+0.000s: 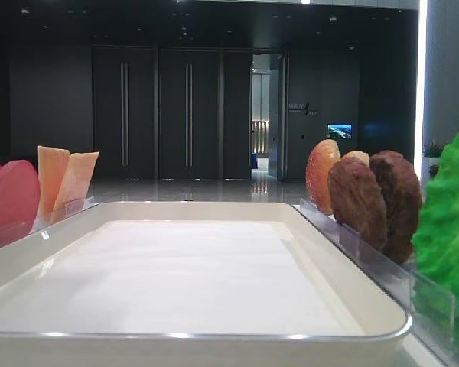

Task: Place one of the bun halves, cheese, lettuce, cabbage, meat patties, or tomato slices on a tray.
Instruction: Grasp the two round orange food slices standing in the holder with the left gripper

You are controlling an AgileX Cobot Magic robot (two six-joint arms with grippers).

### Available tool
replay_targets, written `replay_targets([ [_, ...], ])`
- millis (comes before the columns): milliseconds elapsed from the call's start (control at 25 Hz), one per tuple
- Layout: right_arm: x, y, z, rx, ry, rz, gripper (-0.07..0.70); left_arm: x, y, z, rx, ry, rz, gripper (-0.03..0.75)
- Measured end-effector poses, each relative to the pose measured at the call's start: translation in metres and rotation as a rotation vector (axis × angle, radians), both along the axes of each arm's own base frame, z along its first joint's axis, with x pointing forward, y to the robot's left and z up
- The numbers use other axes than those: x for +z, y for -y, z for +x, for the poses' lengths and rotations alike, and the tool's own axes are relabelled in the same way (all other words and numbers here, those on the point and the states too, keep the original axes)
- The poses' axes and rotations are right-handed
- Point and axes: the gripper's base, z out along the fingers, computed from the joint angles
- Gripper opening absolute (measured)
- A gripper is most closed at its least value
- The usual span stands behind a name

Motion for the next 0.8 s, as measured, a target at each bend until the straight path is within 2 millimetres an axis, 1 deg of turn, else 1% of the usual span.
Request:
replay_targets([
  [200, 0.0, 0.0, 0.0, 0.0, 0.0, 0.0, 0.485, -0.013, 0.011, 0.007, -0.005, -0.004, 0.002, 0.517],
  [480, 0.0, 0.0, 0.0, 0.0, 0.0, 0.0, 0.485, -0.024, 0.015, 0.012, -0.004, -0.03, 0.02, 0.518],
  [680, 0.0, 0.0, 0.0, 0.0, 0.0, 0.0, 0.485, -0.034, 0.018, 0.016, -0.004, -0.054, 0.038, 0.559],
  [800, 0.0, 0.0, 0.0, 0.0, 0.0, 0.0, 0.485, -0.037, 0.019, 0.017, -0.005, -0.057, 0.04, 0.562],
])
